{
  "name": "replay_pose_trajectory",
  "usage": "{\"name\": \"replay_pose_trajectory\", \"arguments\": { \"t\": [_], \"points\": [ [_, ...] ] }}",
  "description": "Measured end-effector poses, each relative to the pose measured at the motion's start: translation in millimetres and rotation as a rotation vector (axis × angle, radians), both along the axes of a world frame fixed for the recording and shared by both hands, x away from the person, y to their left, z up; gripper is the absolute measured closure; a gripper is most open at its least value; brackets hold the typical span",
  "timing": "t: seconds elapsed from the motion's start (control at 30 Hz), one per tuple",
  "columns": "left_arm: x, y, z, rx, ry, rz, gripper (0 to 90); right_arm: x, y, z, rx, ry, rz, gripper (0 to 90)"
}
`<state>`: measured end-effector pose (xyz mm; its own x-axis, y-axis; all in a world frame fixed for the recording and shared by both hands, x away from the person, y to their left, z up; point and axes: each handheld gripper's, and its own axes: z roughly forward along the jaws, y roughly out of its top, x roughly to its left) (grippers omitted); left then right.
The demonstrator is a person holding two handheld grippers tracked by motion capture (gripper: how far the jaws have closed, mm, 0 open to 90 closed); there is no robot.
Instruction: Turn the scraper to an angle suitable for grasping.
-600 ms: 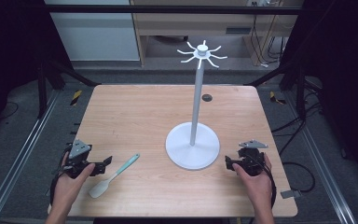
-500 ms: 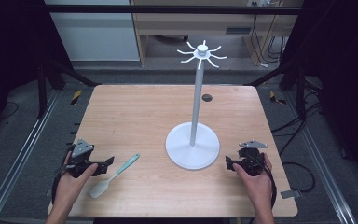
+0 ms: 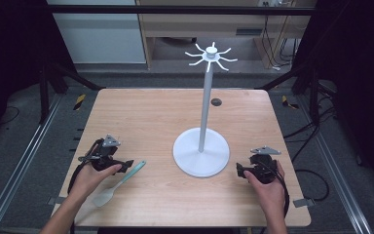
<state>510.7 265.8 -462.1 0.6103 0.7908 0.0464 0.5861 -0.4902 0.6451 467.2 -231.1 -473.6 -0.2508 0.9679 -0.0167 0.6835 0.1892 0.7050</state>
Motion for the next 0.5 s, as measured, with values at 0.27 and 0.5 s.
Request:
{"name": "replay_pose_trajectory", "arguments": {
  "t": [0.27, 0.5],
  "points": [
    [5.8, -2.6, -5.0, 0.013, 0.022, 0.0, 32.3, 0.2, 0.6, 0.0, -0.006, -0.002, 0.0, 14.3],
    [5.3, -5.9, -6.5, 0.046, 0.049, -0.029, 67.0, 0.3, 0.3, -0.1, -0.004, 0.0, 0.0, 14.4]
  ]
}}
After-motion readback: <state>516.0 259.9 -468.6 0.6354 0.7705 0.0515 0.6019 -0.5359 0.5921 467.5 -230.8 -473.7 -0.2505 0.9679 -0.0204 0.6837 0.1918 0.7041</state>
